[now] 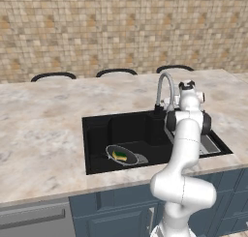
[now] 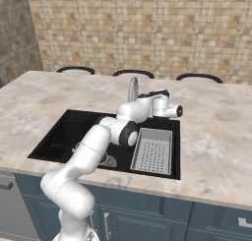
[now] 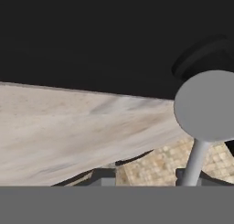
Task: Pick the pan and sponge and place them into the sink. Then turn on the water.
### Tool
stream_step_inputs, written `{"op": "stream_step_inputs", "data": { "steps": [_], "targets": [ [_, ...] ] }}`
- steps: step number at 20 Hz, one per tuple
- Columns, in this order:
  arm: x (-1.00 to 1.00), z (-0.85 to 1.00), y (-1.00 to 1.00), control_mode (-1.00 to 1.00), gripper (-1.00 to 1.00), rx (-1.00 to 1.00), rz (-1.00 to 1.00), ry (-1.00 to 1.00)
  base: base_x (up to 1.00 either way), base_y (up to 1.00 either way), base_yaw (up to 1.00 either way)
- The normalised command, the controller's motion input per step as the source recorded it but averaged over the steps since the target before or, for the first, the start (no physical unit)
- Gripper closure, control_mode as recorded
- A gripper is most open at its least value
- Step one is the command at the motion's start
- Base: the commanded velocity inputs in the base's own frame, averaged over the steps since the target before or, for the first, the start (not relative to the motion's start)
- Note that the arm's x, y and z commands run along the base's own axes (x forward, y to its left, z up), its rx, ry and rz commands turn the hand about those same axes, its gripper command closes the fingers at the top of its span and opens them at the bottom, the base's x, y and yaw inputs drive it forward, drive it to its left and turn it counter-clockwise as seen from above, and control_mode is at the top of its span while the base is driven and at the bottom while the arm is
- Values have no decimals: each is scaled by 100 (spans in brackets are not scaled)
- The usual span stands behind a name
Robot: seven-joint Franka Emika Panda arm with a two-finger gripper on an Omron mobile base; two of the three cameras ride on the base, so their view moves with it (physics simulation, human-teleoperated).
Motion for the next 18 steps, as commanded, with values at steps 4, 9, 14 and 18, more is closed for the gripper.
{"op": "stream_step_inputs", "data": {
  "steps": [4,9,14,18],
  "targets": [
    [0,-9,-46,-100,100,0,-10,0,0,0,0],
    [0,-11,-44,-100,100,0,-11,0,0,0,0],
    [0,-14,-45,-100,100,0,-11,0,0,0,0],
    [0,-19,-51,-100,100,-1,-7,0,0,0,0]
  ]
}}
